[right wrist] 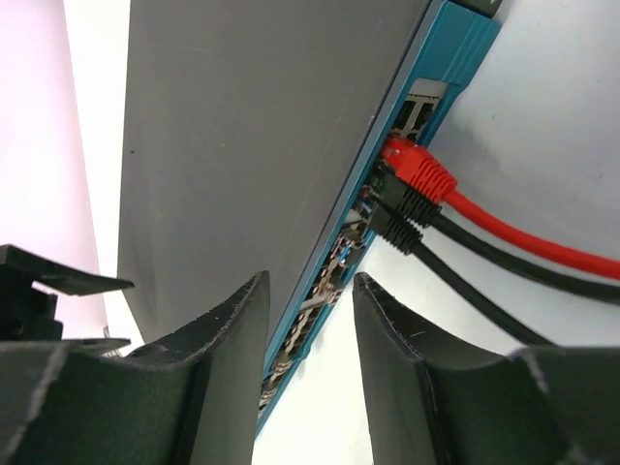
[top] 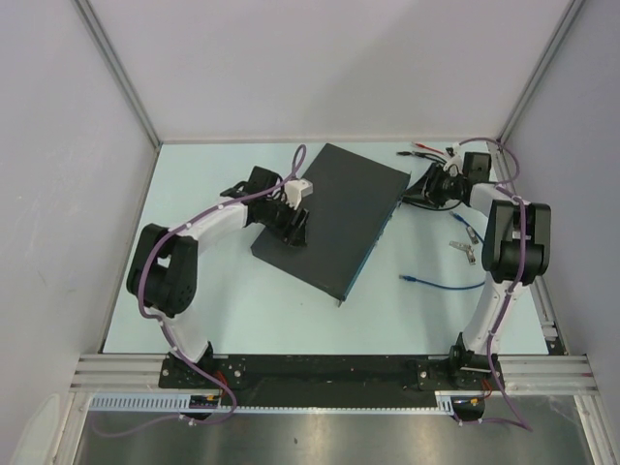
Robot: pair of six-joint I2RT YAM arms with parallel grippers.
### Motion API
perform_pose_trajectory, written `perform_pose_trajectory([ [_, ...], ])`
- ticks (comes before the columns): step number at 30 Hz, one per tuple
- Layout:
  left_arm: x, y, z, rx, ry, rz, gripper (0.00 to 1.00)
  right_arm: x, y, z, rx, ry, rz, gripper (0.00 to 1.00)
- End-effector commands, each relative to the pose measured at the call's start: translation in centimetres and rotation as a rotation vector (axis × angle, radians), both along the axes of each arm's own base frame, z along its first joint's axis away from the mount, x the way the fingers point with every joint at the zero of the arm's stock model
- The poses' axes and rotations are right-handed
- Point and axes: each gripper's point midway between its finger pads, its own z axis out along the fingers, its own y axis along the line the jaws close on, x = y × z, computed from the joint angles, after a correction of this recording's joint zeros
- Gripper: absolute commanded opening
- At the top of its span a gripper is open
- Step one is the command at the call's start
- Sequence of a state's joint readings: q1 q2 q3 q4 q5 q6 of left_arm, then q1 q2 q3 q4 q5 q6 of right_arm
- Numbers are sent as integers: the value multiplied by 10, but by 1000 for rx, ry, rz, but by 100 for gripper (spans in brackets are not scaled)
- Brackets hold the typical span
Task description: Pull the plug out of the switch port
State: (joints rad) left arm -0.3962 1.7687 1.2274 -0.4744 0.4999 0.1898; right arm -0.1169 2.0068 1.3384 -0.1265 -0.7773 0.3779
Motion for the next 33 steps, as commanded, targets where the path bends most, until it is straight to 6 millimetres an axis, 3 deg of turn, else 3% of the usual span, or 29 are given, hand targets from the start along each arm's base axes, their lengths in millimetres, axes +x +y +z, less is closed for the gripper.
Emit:
perform_pose_trajectory([
  [1,3,1,20,1,-88,-22,69,7,6,-8,10,-20,4,43],
  [22,14,1,14,31,-91,-15,69,8,2,-41,-32,26,-11,38],
  [33,16,1,10,39,-90,-17,69,8,10,-40,-23,17,11,38],
])
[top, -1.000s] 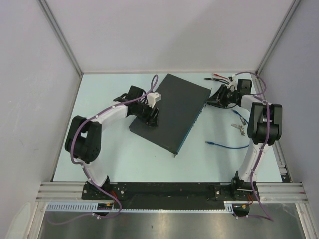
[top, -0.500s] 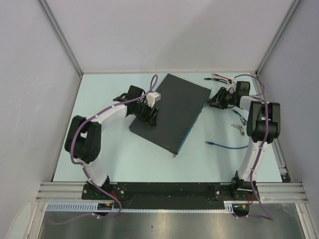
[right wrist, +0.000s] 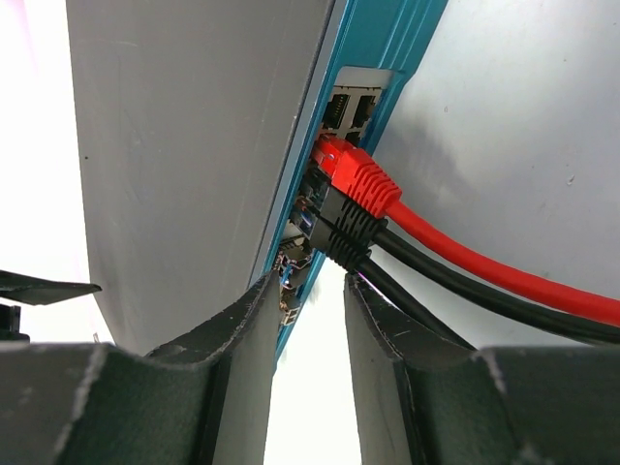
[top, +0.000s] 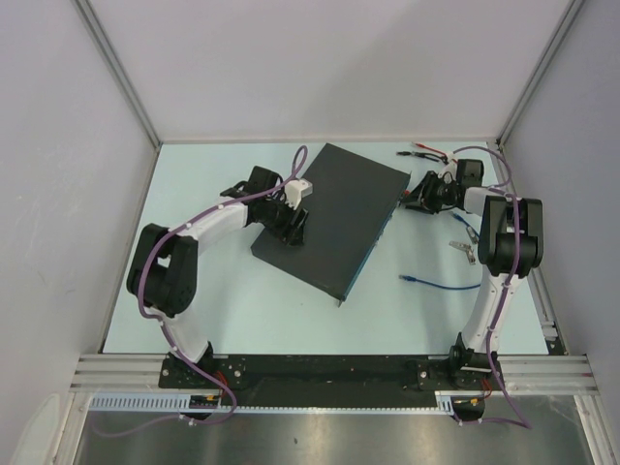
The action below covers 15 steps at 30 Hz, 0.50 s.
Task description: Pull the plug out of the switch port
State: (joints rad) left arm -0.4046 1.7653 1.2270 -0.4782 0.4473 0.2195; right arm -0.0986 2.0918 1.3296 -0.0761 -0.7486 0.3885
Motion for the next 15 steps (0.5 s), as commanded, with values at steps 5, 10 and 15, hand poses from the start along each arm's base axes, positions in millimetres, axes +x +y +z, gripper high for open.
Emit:
perform_pose_trajectory([
  [5,13,-4,13,-9,-57,-12,69,1,5,-15,-67,12,-6,36],
  [10,11,-4,11,-4,-54,-15,70,0,4,-23,-94,37,-22,36],
  [15,11,-4,10,-2,-58,-16,70,-6,-10,-34,-203,99,-90,34],
])
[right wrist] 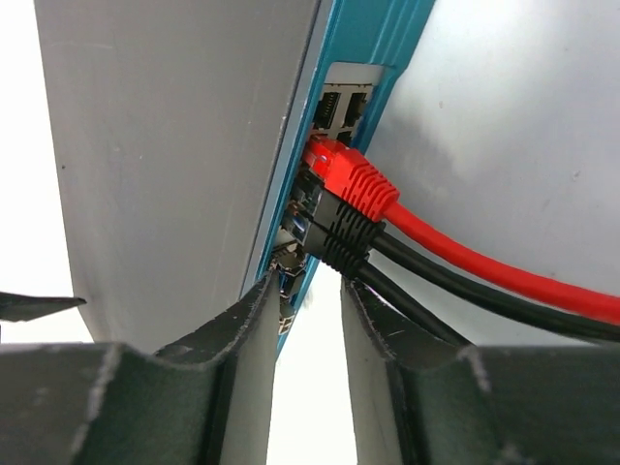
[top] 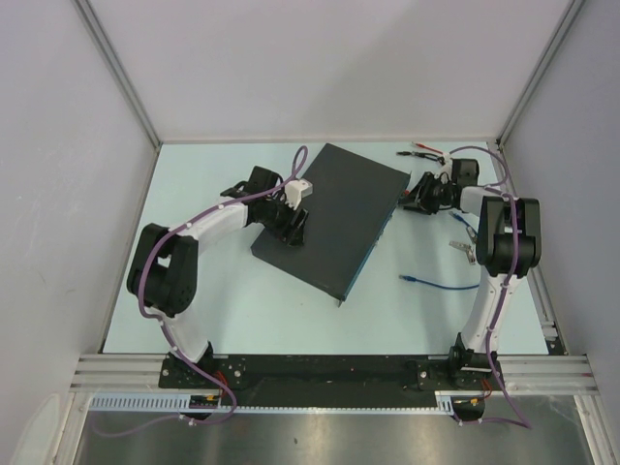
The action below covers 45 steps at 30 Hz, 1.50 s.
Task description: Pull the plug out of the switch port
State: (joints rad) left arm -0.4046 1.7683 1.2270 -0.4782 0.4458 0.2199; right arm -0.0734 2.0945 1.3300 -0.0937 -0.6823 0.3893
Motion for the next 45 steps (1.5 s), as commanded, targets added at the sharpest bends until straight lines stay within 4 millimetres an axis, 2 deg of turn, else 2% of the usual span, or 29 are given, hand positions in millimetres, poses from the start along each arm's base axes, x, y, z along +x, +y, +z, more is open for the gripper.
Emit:
perform_pose_trajectory([
  [1,11,-6,12,-8,-61,-20,70,-13,-31,-36,-252,133,-133,31],
  [3,12,-8,11,-12,-55,-18,70,-24,-52,-38,-364,194,-220,22],
  [4,12,-9,11,-16,-56,-20,70,-39,-69,-45,-444,254,-269,19],
  [6,15,-12,13,-23,-61,-22,70,-56,-86,-38,-457,285,-314,19],
  [7,15,-13,13,-25,-62,-22,70,-76,-92,-45,-473,339,-321,19],
  [9,17,-14,13,-32,-61,-20,70,-88,-107,-38,-483,337,-339,19],
  [10,17,-15,12,-35,-59,-21,70,-90,-108,-38,-472,326,-331,19],
  [11,18,-15,11,-35,-60,-19,70,-94,-107,-39,-455,313,-316,19],
  [12,17,-16,10,-37,-55,-22,70,-82,-104,-29,-433,225,-284,19],
  [13,16,-16,10,-38,-54,-21,70,-76,-88,-20,-352,164,-212,24],
  [15,15,-17,10,-41,-53,-26,70,-60,-71,-2,-330,5,-85,32],
  [16,15,-16,11,-42,-56,-24,70,-60,-51,8,-277,-62,15,38],
  [17,13,-16,11,-44,-56,-24,70,-57,-42,16,-278,-116,82,40],
  [18,13,-16,11,-47,-58,-25,70,-62,-35,17,-288,-135,147,42],
  [19,12,-17,12,-50,-57,-22,70,-66,-24,17,-345,-208,284,46],
  [21,13,-17,15,-58,-68,-21,70,-74,-20,11,-432,-255,444,49],
  [24,13,-17,22,-65,-87,-22,70,-77,-10,6,-465,-267,555,48],
  [28,11,-16,24,-67,-89,-21,70,-57,-7,17,-377,-257,451,50],
  [32,6,-12,20,-54,-88,-24,70,-31,-9,34,-190,-262,289,51],
  [37,0,-1,13,-2,-98,-33,70,-19,-7,34,-19,-238,237,50],
  [40,-1,5,7,38,-99,-49,70,-16,1,40,92,-226,229,50],
  [42,-2,9,4,59,-99,-60,70,-17,6,35,143,-186,219,52],
  [45,-5,11,0,77,-95,-77,70,-8,14,41,210,-194,201,52],
])
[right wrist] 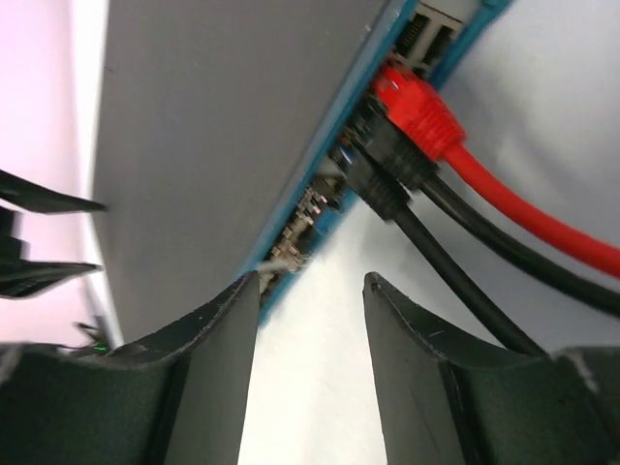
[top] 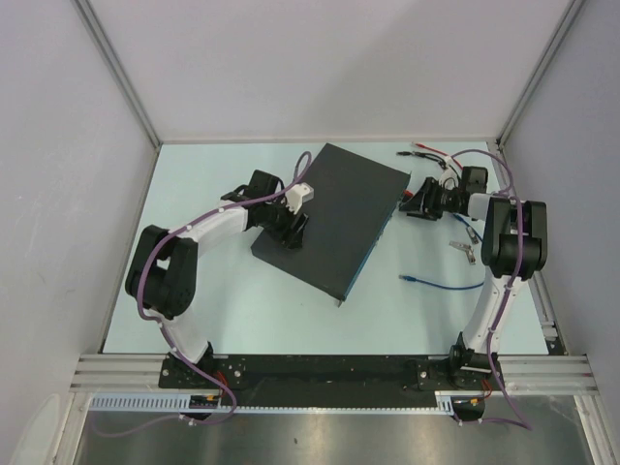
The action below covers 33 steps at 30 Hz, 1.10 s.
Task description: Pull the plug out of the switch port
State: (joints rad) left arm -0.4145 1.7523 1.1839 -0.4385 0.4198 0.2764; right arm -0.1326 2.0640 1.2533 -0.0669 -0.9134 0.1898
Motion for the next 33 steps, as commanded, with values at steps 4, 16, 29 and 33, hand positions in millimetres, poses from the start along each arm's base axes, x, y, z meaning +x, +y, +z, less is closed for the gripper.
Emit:
perform_pose_trajectory([
  [4,-5,11,4,61,-39,-39,70,35,17,31,160,-57,-49,52],
  [16,-5,5,1,86,-53,-70,71,36,9,12,141,-13,-83,47],
  [29,-4,0,4,84,-58,-86,70,31,4,0,125,23,-92,41],
  [33,-5,-1,1,84,-51,-87,70,34,3,-1,126,26,-108,38],
])
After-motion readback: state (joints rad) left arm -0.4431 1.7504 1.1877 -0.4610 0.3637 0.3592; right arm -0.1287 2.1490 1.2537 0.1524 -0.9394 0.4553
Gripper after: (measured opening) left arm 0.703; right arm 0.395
